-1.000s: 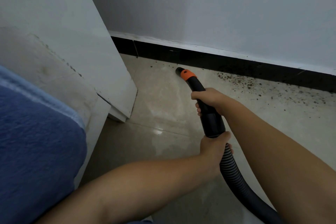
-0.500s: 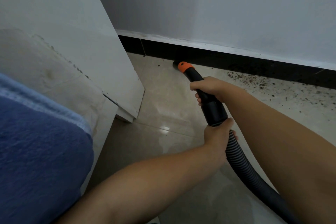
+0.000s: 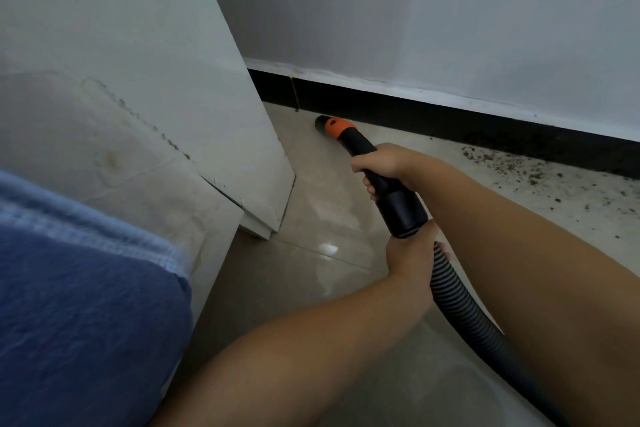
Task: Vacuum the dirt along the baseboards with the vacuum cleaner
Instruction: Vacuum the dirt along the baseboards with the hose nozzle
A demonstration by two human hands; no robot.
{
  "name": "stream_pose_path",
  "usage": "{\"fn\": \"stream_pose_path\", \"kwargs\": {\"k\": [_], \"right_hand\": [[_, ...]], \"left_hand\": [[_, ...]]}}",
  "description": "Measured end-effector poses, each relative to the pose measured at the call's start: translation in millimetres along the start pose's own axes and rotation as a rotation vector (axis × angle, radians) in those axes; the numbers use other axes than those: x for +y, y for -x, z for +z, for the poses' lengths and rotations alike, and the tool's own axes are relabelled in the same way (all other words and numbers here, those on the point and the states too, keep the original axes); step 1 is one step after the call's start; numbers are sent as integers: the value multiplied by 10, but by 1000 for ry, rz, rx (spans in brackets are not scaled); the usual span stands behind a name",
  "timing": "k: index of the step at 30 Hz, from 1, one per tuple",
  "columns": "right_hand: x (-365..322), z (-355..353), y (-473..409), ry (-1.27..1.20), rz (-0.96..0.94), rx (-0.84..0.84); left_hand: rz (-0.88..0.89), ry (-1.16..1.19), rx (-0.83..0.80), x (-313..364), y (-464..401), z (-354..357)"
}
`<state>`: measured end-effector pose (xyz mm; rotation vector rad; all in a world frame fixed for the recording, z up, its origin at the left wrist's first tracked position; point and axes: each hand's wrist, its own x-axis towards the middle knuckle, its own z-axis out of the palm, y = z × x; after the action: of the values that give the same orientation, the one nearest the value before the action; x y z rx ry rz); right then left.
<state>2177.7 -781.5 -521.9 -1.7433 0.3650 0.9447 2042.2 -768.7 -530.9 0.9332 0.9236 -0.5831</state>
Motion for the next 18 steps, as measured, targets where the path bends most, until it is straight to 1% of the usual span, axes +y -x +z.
{"fn": "stream_pose_path", "kwargs": {"k": [4, 8, 14, 18], "right_hand": [[-200, 107, -157, 22, -28, 5], [-304, 196, -292, 43, -36, 5], [-220, 185, -244, 19, -40, 6], [15, 117, -49, -24, -33, 59]], "left_hand": [[39, 28, 61, 176, -150, -53], [80, 35, 72, 250, -257, -106], [82, 1, 79, 178, -273, -146], [71, -104, 23, -4, -140, -186]]}}
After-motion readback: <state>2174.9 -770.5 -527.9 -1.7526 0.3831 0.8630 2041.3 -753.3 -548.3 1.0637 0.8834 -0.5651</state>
